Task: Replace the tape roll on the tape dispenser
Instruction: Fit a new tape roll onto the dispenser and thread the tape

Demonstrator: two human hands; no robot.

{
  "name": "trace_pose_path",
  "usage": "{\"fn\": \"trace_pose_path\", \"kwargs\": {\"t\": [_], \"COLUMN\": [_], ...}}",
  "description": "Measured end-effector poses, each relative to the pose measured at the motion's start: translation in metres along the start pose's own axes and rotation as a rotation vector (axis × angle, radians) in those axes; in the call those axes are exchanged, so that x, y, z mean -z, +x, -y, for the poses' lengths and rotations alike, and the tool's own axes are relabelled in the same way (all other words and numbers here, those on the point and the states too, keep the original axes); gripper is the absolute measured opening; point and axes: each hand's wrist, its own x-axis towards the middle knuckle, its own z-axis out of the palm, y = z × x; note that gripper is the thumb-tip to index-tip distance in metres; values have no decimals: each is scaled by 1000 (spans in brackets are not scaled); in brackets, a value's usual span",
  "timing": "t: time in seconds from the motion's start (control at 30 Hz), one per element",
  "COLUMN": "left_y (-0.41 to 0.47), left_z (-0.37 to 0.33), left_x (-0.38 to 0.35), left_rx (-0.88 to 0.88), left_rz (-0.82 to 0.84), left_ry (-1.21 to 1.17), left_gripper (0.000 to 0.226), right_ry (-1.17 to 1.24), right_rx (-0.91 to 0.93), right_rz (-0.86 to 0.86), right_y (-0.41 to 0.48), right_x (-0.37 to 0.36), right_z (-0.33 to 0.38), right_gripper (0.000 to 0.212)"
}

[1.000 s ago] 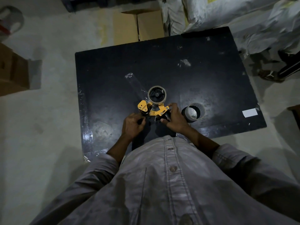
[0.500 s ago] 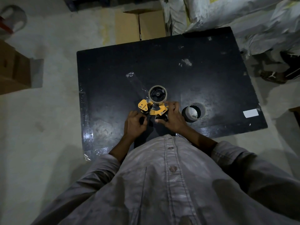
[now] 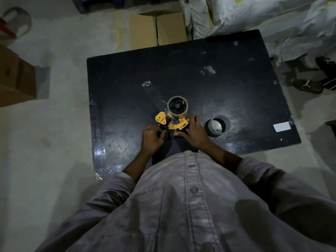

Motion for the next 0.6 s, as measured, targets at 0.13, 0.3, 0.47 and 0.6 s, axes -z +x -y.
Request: {"fn": "trace_pose_path", "kwargs": {"t": [0.13, 0.3, 0.47, 0.6], "left_y": [-3, 0, -2, -2], "left_z": [-4, -2, 6, 10], "left_x": [-2, 0, 4, 8], "left_rx": [40, 23, -61, -134], "left_rz": [5, 27, 74, 136], "left_ry": [-33, -52, -32, -30], "left_gripper": [14, 15, 18, 21], "right_ry": [-3, -37, -41, -47], "right_rx": [-54, -88, -90, -52], "right_rz": [53, 91, 131, 135], "right_y": [0, 1, 3, 4], "right_x": [0, -2, 4, 12], "right_z": [3, 0, 2, -2], "right_gripper": [102, 102, 100, 98]}}
